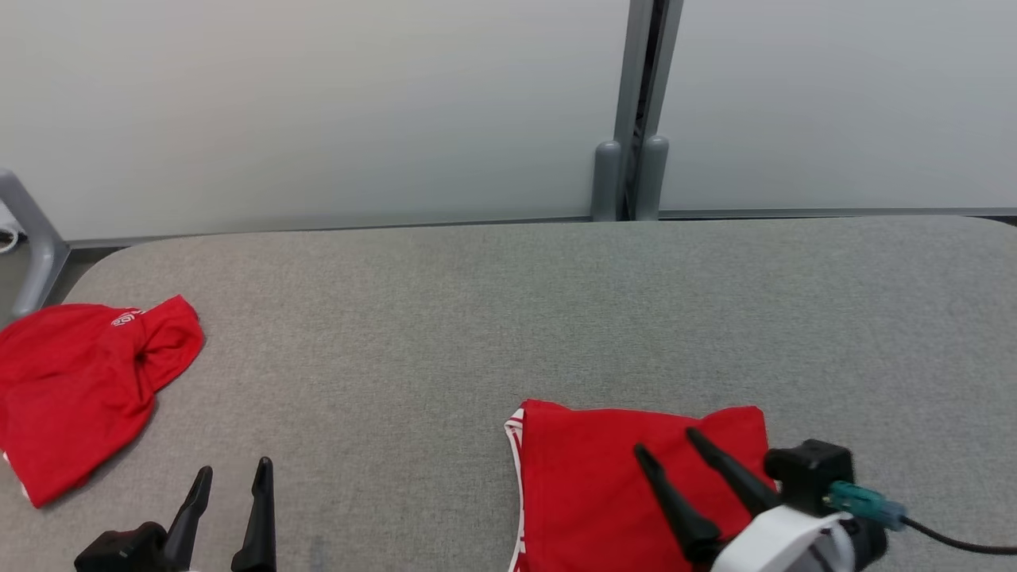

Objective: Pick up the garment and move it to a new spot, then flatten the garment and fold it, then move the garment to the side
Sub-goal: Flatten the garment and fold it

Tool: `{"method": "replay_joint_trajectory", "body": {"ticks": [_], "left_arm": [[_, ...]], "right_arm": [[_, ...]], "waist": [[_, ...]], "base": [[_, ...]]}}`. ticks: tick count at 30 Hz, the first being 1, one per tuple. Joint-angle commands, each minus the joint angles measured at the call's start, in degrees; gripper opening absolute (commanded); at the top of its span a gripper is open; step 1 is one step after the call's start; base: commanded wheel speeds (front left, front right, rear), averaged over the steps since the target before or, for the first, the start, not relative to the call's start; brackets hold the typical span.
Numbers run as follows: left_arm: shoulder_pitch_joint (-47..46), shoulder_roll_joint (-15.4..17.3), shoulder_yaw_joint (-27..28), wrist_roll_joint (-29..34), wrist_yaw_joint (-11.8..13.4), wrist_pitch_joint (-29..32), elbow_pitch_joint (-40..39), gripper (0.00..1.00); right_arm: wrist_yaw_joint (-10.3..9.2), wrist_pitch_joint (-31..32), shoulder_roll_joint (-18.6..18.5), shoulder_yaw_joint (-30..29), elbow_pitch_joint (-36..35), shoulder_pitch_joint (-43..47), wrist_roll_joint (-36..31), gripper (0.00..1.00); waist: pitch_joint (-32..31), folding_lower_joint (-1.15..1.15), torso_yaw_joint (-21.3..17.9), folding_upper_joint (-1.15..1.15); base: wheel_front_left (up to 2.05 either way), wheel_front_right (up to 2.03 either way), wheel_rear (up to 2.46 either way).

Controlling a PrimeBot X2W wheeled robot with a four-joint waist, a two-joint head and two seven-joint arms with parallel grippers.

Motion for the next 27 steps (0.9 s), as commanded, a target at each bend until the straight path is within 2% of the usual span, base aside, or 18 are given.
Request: {"method": "replay_joint_trajectory", "body": {"ticks": [1, 6, 10, 14, 19, 27], "left_arm": [[0.38, 0.16, 0.28, 0.16, 0.09, -0.57, -0.30, 1.00], [0.14, -0.25, 0.62, 0.58, -0.91, -1.82, -0.04, 1.00], [0.55, -0.16, 0.77, 1.14, -1.57, -2.32, 1.07, 1.00], [0.86, 0.00, 0.51, 1.29, -2.06, -2.52, 2.29, 1.00], [1.10, 0.24, 0.49, 2.80, -2.49, -2.94, 3.89, 1.00], [1.80, 0.24, 1.88, 4.98, -2.80, -3.29, 6.06, 1.00]], "right_arm": [[0.03, -1.32, 0.07, -2.21, -0.94, 0.88, -0.16, 1.00], [0.03, -6.66, 0.45, -12.90, -3.51, 2.47, -0.62, 1.00], [0.03, -9.17, 0.45, -18.06, -1.07, 2.42, -0.15, 1.00], [0.07, -8.06, 0.51, -17.80, 1.62, 2.75, -2.66, 1.00], [0.04, -8.25, 0.35, -20.27, 6.10, 2.34, -5.13, 1.00], [0.06, -9.07, 0.41, -21.39, 8.96, 2.03, -5.90, 1.00]], "waist": [[-1.26, 0.00, -1.51, 0.00], [-2.30, 0.00, -2.30, 0.00], [-3.04, 0.00, -2.74, 0.00], [-3.68, 0.00, -2.60, 0.00], [-4.54, 0.00, -2.23, 0.00], [-5.41, 0.00, -1.53, 0.00]], "base": [[0.00, 0.00, 0.00], [0.00, 0.00, 0.00], [0.00, 0.00, 0.00], [0.00, 0.00, 0.00], [0.00, 0.00, 0.00], [0.00, 0.00, 0.00]]}}
